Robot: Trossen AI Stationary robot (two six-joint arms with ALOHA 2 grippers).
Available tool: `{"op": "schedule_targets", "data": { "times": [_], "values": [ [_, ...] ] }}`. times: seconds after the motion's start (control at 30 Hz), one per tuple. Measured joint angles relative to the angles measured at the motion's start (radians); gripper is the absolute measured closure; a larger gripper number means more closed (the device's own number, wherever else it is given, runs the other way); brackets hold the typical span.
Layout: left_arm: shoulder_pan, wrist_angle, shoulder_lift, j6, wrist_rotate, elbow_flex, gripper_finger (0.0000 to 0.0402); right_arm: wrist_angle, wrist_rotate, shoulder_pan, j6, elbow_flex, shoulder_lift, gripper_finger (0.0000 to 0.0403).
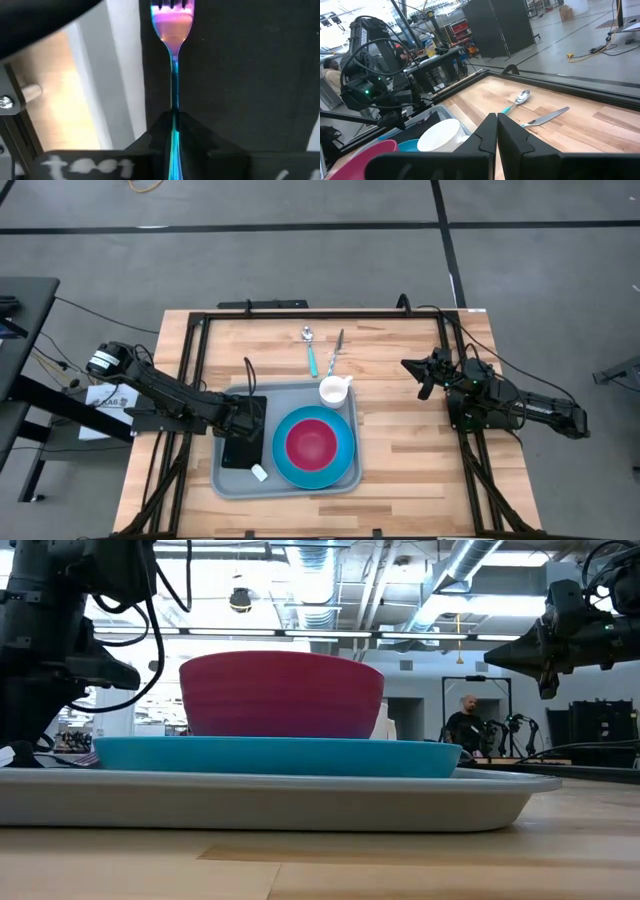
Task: Set up tray
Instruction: Put the blue fork on the black napkin, then put the light blue spoon on the black napkin to the right of the blue fork
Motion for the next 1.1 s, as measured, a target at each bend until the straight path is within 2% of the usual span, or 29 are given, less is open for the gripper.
{"op": "schedule_targets", "data": {
  "times": [0.2, 0.5, 0.63, 0.77, 0.87, 1.0, 1.1],
  "values": [
    [0.000, 0.001, 0.000, 0.001, 0.015, 0.000, 0.0355, 0.000, 0.000, 0.000, 0.000, 0.000, 0.000, 0.0398],
    [0.016, -0.003, -0.006, 0.001, 0.038, 0.025, 0.0356, 0.000, 0.000, 0.000, 0.000, 0.000, 0.000, 0.0398],
    [0.068, -0.005, -0.038, 0.024, -0.061, 0.091, 0.0356, 0.000, 0.000, 0.000, 0.000, 0.000, 0.000, 0.0398],
    [0.160, 0.000, -0.095, 0.035, -0.257, 0.190, 0.0356, 0.000, 0.000, 0.000, 0.000, 0.000, 0.000, 0.0398],
    [0.264, 0.048, -0.126, 0.141, -0.378, 0.269, 0.0356, 0.000, 0.000, 0.000, 0.000, 0.000, 0.000, 0.0398],
    [0.434, 0.220, -0.114, 0.386, -0.404, 0.347, 0.0356, 0.000, 0.000, 0.000, 0.000, 0.000, 0.000, 0.0398],
    [0.556, 0.369, -0.066, 0.535, -0.361, 0.374, 0.0356, -0.001, 0.001, 0.000, 0.000, 0.000, 0.000, 0.0398]
  ]
}}
